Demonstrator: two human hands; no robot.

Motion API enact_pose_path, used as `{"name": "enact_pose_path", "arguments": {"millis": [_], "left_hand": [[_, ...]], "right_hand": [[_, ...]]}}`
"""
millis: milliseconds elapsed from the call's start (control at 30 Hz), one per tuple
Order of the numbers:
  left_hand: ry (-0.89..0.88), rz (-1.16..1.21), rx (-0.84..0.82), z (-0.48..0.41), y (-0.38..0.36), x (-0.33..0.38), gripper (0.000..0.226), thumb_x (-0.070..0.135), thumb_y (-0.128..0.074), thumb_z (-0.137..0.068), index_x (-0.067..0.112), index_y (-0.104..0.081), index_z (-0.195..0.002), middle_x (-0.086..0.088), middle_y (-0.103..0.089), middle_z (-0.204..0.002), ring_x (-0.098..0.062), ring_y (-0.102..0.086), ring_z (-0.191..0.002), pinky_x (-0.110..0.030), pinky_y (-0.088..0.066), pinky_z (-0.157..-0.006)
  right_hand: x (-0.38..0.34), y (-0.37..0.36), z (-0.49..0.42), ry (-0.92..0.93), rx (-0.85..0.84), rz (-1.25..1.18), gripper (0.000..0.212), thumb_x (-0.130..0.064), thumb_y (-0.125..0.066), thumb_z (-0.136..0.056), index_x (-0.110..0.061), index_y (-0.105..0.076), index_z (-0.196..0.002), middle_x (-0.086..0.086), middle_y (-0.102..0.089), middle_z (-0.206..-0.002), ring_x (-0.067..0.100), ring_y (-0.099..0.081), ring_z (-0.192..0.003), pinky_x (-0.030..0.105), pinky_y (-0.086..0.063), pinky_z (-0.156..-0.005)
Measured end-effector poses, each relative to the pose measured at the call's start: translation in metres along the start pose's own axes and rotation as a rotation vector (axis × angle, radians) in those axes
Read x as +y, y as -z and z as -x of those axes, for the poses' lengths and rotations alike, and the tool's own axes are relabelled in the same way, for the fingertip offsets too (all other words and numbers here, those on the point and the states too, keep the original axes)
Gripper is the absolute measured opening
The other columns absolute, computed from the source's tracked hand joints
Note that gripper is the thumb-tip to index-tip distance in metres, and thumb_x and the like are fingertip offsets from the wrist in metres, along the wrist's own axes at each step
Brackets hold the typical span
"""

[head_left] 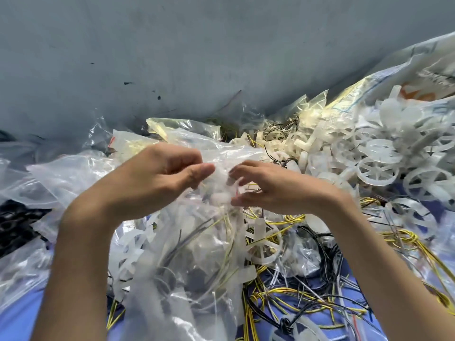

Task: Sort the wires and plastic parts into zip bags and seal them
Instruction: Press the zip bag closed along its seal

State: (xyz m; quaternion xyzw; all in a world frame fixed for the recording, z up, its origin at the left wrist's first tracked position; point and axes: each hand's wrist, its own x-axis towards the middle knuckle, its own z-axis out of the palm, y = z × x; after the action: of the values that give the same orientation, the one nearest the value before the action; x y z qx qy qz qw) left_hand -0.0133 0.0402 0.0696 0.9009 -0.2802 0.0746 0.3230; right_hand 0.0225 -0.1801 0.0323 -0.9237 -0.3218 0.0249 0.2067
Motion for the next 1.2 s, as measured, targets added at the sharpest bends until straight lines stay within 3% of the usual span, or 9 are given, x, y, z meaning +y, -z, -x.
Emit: {"name": "enact_pose_path", "arguments": {"millis": [67, 167, 233, 433, 600, 733, 833, 1000, 1200], "left_hand": [[0.235, -0.196, -0.156, -0.003, -0.002, -0.007, 0.032, 0.06, -0.053, -0.084, 0.03, -0.06, -0.079, 0.011, -0.062, -0.074, -0.007, -0.057, -0.068, -0.028, -0.048, -0.069], [0.42, -0.296, -0.355, -0.001, -0.003, -0.014, 0.022, 0.048, -0.054, -0.089, 0.031, -0.058, -0.101, 0.012, -0.067, -0.095, -0.008, -0.063, -0.088, -0.035, -0.052, -0.086], [0.366, -0.293, -0.342, -0.001, -0.005, -0.011, 0.005, 0.035, -0.057, -0.091, 0.032, -0.057, -0.095, 0.011, -0.068, -0.099, -0.007, -0.063, -0.091, -0.035, -0.05, -0.087], [0.253, -0.249, -0.409, -0.007, -0.021, 0.007, 0.023, 0.013, -0.051, -0.087, 0.031, -0.064, -0.083, 0.018, -0.068, -0.09, 0.002, -0.063, -0.09, -0.033, -0.052, -0.087], [0.193, -0.295, -0.488, -0.012, -0.032, 0.014, 0.028, 0.008, -0.049, -0.081, 0.028, -0.068, -0.081, 0.013, -0.071, -0.092, -0.002, -0.064, -0.09, -0.031, -0.053, -0.084], [0.175, -0.34, -0.501, -0.013, -0.041, 0.016, 0.029, 0.009, -0.051, -0.077, 0.028, -0.071, -0.089, 0.01, -0.072, -0.089, -0.006, -0.065, -0.09, -0.033, -0.054, -0.081], [0.189, -0.331, -0.498, -0.013, -0.041, 0.017, 0.026, 0.011, -0.053, -0.077, 0.031, -0.069, -0.079, 0.011, -0.071, -0.088, -0.005, -0.065, -0.088, -0.034, -0.055, -0.08], [0.207, -0.298, -0.507, -0.01, -0.032, 0.018, 0.029, 0.016, -0.056, -0.079, 0.04, -0.069, -0.072, 0.021, -0.07, -0.083, 0.004, -0.063, -0.083, -0.03, -0.055, -0.078], [0.151, -0.276, -0.513, -0.007, -0.028, 0.025, 0.026, 0.023, -0.059, -0.084, 0.044, -0.069, -0.074, 0.033, -0.066, -0.081, 0.015, -0.058, -0.081, -0.02, -0.054, -0.072]], "right_hand": [[0.006, -0.005, -0.002, -0.103, -0.015, 0.197, 0.049, -0.041, -0.055, -0.091, -0.022, -0.042, -0.135, -0.003, -0.041, -0.136, 0.012, -0.048, -0.115, 0.03, -0.044, -0.095], [0.007, -0.015, -0.004, -0.11, -0.119, 0.244, 0.039, -0.035, -0.052, -0.095, -0.021, -0.05, -0.131, 0.001, -0.049, -0.13, 0.017, -0.053, -0.111, 0.036, -0.048, -0.094], [0.004, -0.024, -0.007, -0.097, -0.199, 0.266, 0.034, -0.027, -0.046, -0.098, -0.016, -0.052, -0.129, 0.004, -0.051, -0.128, 0.021, -0.054, -0.112, 0.04, -0.047, -0.096], [0.001, -0.041, -0.015, -0.087, -0.277, 0.285, 0.035, -0.004, -0.035, -0.091, -0.006, -0.055, -0.12, 0.008, -0.051, -0.13, 0.017, -0.044, -0.115, 0.026, -0.025, -0.102], [0.003, -0.039, -0.014, -0.031, -0.184, 0.255, 0.025, -0.005, -0.052, -0.088, -0.007, -0.063, -0.11, 0.007, -0.065, -0.107, 0.02, -0.061, -0.093, 0.034, -0.052, -0.086], [0.002, -0.043, -0.014, 0.071, -0.188, 0.232, 0.028, -0.019, -0.058, -0.09, -0.012, -0.06, -0.116, 0.007, -0.058, -0.117, 0.022, -0.054, -0.108, 0.037, -0.044, -0.095], [0.001, -0.042, -0.013, 0.07, -0.179, 0.243, 0.028, -0.025, -0.057, -0.09, -0.014, -0.06, -0.115, 0.006, -0.056, -0.116, 0.022, -0.055, -0.105, 0.04, -0.047, -0.091], [0.003, -0.031, -0.012, 0.041, -0.061, 0.279, 0.022, -0.02, -0.052, -0.095, -0.021, -0.062, -0.114, 0.001, -0.056, -0.104, 0.02, -0.058, -0.094, 0.036, -0.052, -0.078], [0.011, 0.008, 0.001, 0.003, 0.23, 0.054, 0.016, -0.019, -0.059, -0.092, -0.018, -0.065, -0.107, -0.002, -0.065, -0.094, 0.012, -0.061, -0.076, 0.027, -0.05, -0.069]]}}
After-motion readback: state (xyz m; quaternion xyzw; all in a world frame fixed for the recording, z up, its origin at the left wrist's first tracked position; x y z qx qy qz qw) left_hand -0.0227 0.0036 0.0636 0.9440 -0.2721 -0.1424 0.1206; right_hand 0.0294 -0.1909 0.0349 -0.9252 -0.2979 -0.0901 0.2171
